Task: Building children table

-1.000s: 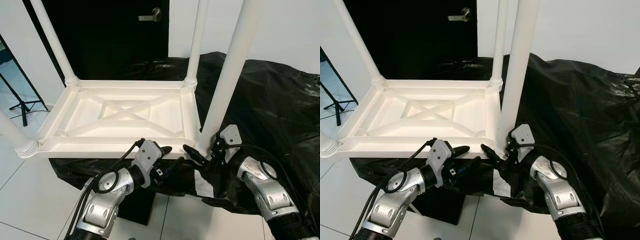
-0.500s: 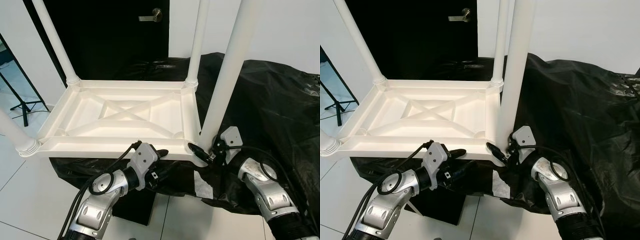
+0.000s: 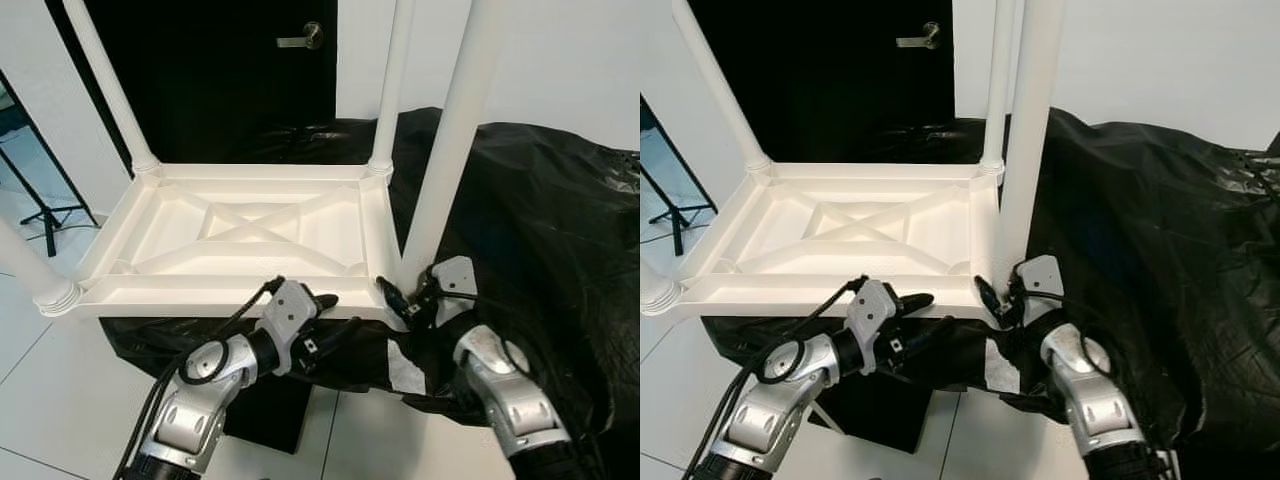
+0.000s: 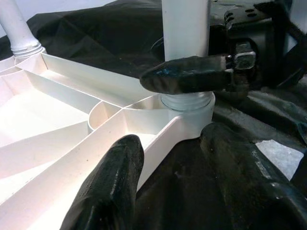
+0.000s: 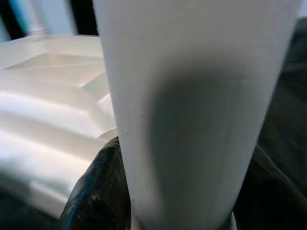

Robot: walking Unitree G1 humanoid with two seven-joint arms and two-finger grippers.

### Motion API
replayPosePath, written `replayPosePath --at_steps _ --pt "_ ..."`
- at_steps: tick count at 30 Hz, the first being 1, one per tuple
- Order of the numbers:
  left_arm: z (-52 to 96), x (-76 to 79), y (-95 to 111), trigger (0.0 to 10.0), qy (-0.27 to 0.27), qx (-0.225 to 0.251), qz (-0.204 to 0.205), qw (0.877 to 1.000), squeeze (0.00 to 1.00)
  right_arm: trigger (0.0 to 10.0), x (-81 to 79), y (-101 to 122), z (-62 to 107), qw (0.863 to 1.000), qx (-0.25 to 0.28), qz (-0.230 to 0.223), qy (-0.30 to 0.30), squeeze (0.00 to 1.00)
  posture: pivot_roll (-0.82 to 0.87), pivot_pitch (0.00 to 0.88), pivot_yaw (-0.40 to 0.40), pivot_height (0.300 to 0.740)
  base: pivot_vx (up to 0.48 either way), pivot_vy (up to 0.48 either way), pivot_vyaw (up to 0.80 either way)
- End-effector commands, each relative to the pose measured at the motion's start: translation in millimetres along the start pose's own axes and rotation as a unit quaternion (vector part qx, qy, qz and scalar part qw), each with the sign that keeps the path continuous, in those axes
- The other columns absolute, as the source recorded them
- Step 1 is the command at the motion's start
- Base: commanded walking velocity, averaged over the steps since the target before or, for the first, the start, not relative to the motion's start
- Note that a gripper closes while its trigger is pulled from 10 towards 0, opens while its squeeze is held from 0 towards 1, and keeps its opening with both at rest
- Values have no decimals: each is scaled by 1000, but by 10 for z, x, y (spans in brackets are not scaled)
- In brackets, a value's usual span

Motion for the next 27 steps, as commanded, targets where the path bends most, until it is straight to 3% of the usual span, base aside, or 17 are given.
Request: replayPosePath --at_steps 1,5,6,7,15,16,17,18,27 --pt "4 -34 22 10000 16 -1 3 1000 0 10000 17 -92 46 999 -17 0 -40 0 -10 0 -3 740 0 0 0" --pt "9 -29 28 10000 16 0 3 1000 0 10000 -6 -88 56 999 -14 -3 -46 0 -11 0 -3 740 0 0 0" --pt "13 -18 24 10000 14 -1 4 1000 0 10000 -47 -93 69 999 -15 -14 -41 804 -12 0 1 740 0 0 0" --pt "15 -9 21 10000 12 -2 4 1000 0 10000 -73 -86 82 999 -13 -17 -35 1000 -13 0 2 740 0 0 0" --pt "-25 -50 41 10000 6 3 0 1000 0 10000 -52 47 109 1000 13 -15 2 1000 -30 0 17 740 0 0 0" --pt "-34 -66 46 10000 5 4 -1 1000 0 10000 -21 72 114 1000 12 -7 22 875 -32 0 20 740 0 0 0" --pt "-34 -66 46 10000 5 4 -1 1000 0 10000 -21 72 114 1000 12 -7 22 875 -32 0 20 740 0 0 0" --pt "-39 -80 50 10000 5 5 -3 1000 0 10000 15 93 119 999 9 -2 48 0 -33 0 23 740 0 0 0" --pt "-49 -95 60 10000 1 6 -9 1000 0 10000 182 172 60 984 -31 19 172 0 -25 0 28 740 0 0 0"
Point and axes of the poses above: a point about 5 cm out from each wrist's last joint towards the gripper, its own z axis pointing back from the gripper into the wrist, its own y axis along the axis of the wrist's last joint, x = y × z, the point moved 1 cm from there along -z, pointing out of the wrist towards the gripper, and after that the axes turned 14 degrees about -z, right-handed, at the moved point
